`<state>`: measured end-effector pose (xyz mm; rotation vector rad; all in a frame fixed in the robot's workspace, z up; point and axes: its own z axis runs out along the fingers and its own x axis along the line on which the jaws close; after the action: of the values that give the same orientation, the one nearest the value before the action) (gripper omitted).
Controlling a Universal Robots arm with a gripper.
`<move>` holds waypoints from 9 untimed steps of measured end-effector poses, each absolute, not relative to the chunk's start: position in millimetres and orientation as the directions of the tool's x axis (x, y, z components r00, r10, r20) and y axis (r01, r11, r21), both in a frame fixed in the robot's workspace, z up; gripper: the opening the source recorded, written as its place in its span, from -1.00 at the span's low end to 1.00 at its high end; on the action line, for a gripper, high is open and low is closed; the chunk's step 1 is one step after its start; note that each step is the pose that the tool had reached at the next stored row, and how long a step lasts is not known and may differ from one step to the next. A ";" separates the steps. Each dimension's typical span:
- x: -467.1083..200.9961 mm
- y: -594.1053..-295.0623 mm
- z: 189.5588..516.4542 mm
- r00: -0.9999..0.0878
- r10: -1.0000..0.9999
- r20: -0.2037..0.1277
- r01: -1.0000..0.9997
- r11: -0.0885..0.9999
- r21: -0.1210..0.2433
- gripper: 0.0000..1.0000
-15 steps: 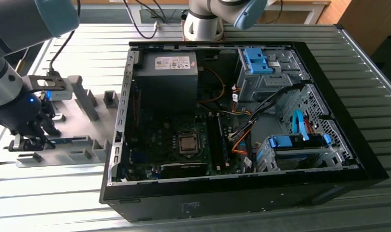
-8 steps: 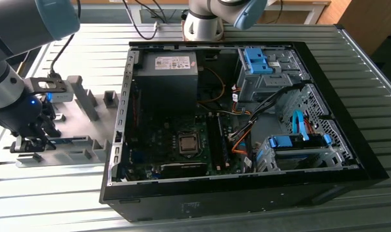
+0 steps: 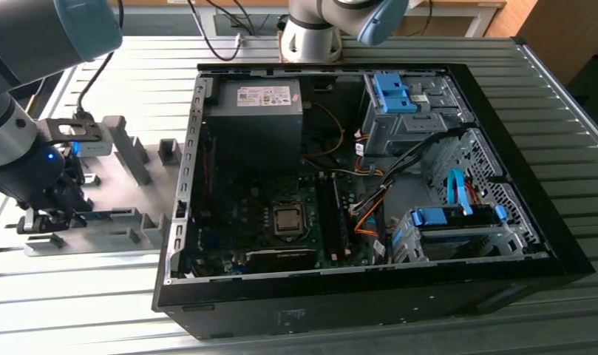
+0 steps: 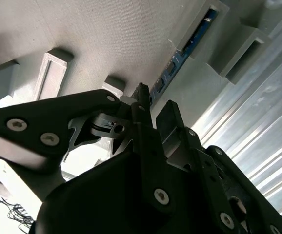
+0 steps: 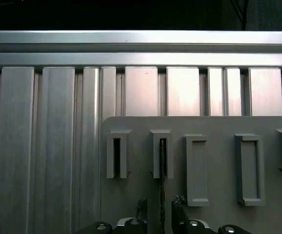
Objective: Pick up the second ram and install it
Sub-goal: 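Pick up the second ram and move it above second insertion slot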
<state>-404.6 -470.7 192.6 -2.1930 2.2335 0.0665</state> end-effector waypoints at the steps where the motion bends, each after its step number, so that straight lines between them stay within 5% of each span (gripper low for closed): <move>1: -404.6 -470.7 192.9 -0.019 -0.999 -0.037 -1.000 0.018 0.023 -0.33; 9: -404.6 -470.6 192.8 -0.019 -0.999 -0.037 -1.000 0.018 0.023 -0.51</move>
<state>-404.6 -470.6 192.8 -2.1931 2.2337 0.0667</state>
